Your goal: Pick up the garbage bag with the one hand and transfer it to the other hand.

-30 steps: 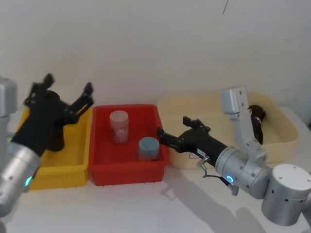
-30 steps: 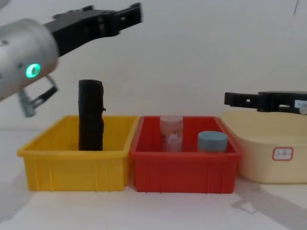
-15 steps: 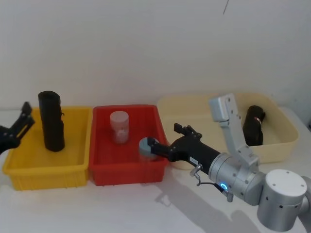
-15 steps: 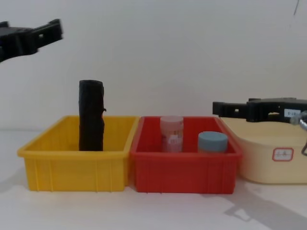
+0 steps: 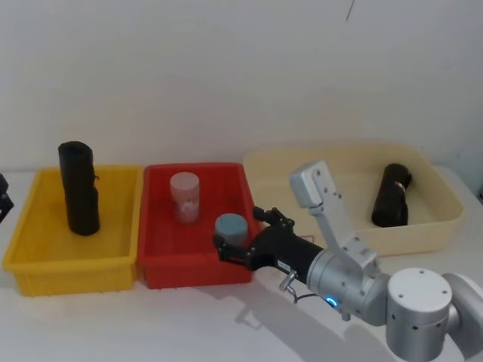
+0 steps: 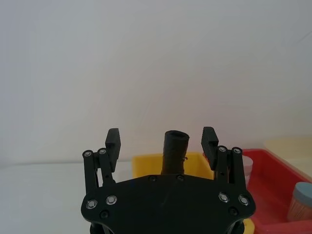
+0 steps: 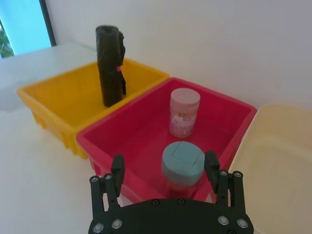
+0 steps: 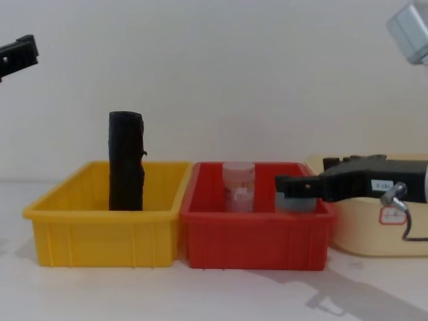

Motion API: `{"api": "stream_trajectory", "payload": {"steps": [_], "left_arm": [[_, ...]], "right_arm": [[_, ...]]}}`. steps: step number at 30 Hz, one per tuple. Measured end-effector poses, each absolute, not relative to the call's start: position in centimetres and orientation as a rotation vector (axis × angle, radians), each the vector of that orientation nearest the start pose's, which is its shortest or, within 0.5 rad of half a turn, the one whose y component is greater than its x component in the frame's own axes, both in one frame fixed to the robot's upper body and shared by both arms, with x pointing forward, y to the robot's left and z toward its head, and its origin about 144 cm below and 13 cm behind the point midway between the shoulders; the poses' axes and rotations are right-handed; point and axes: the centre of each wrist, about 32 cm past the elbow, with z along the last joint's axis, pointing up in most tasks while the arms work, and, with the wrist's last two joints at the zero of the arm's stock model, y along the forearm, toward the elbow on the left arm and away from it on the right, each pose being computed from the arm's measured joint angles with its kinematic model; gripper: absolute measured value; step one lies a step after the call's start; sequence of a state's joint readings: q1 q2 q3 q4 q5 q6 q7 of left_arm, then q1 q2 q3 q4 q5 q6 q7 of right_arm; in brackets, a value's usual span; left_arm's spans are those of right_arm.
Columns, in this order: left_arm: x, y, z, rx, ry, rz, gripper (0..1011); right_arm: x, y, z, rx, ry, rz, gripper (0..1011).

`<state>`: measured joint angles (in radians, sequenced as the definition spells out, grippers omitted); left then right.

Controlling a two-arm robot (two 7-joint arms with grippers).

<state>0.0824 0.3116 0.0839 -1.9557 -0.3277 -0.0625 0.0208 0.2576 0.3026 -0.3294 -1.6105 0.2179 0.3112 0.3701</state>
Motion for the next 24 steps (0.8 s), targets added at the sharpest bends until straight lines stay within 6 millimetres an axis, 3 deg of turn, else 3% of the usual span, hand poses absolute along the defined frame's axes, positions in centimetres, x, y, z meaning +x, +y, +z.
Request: {"api": "stream_trajectory", "payload": {"steps": [24], "left_arm": [[41.5,26.5,123.7,-0.275,-0.206,1.413,1001]], "right_arm": [[52.9,-20.8,121.3,-0.285,-0.017,-0.958,1001]]}}
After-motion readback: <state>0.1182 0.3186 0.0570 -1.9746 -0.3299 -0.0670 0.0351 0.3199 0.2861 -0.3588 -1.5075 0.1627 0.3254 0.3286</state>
